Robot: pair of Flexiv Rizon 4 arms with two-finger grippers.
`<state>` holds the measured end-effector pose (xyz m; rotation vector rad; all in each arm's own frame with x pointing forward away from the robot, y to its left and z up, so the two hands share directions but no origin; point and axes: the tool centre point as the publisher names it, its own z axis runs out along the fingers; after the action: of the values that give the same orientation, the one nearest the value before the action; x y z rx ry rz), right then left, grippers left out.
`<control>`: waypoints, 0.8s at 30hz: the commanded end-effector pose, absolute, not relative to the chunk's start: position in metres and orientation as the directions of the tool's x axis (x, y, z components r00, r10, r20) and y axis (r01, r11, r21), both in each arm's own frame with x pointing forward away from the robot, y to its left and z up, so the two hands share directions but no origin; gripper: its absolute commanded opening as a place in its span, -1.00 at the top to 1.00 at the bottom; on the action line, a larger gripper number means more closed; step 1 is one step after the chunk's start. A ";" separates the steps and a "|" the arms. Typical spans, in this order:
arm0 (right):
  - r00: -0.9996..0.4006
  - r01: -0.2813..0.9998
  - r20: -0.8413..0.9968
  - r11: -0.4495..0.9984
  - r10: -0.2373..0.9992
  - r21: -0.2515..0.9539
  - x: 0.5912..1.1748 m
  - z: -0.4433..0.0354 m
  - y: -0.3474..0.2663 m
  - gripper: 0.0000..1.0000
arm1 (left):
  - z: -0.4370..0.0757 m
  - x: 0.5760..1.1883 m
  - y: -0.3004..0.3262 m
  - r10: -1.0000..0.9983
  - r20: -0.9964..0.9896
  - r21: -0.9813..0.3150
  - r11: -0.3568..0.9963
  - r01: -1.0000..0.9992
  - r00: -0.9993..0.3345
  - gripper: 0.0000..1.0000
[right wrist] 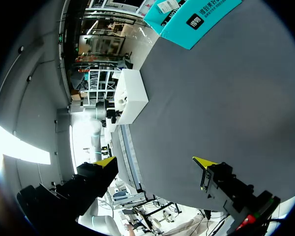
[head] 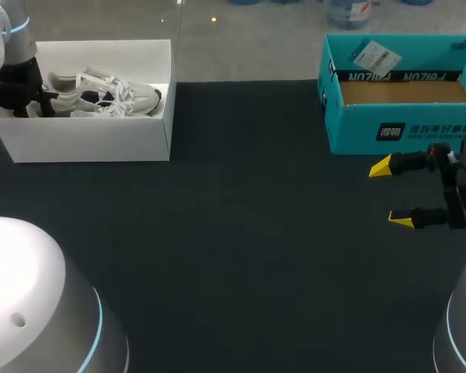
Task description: Take the shoe out of the shoebox, open the shoe tongue, remove and reinsert the insole, then place the shoe into the shoebox
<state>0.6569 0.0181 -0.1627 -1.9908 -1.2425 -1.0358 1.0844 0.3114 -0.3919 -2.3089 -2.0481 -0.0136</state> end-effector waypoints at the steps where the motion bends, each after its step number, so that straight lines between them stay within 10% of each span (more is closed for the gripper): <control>1: 0.271 0.906 0.840 -0.419 0.471 -0.057 0.646 -0.161 0.017 -1.00 | -0.400 1.088 0.313 0.992 0.050 -0.043 -0.115 0.992 0.117 0.11; 7: 0.271 0.906 0.840 -0.419 0.471 -0.057 0.646 -0.161 0.017 -1.00 | -0.397 1.086 0.314 0.990 0.053 -0.049 -0.129 0.990 0.132 1.00; 24: 0.271 0.906 0.840 -0.419 0.471 -0.057 0.646 -0.161 0.017 -1.00 | -0.312 1.083 0.315 0.988 0.037 -0.053 -0.148 0.988 0.150 1.00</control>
<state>0.6569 0.0181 -0.1627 -1.9908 -1.2424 -1.0358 1.0885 0.3134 -0.3430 -2.3421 -2.0052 -0.0091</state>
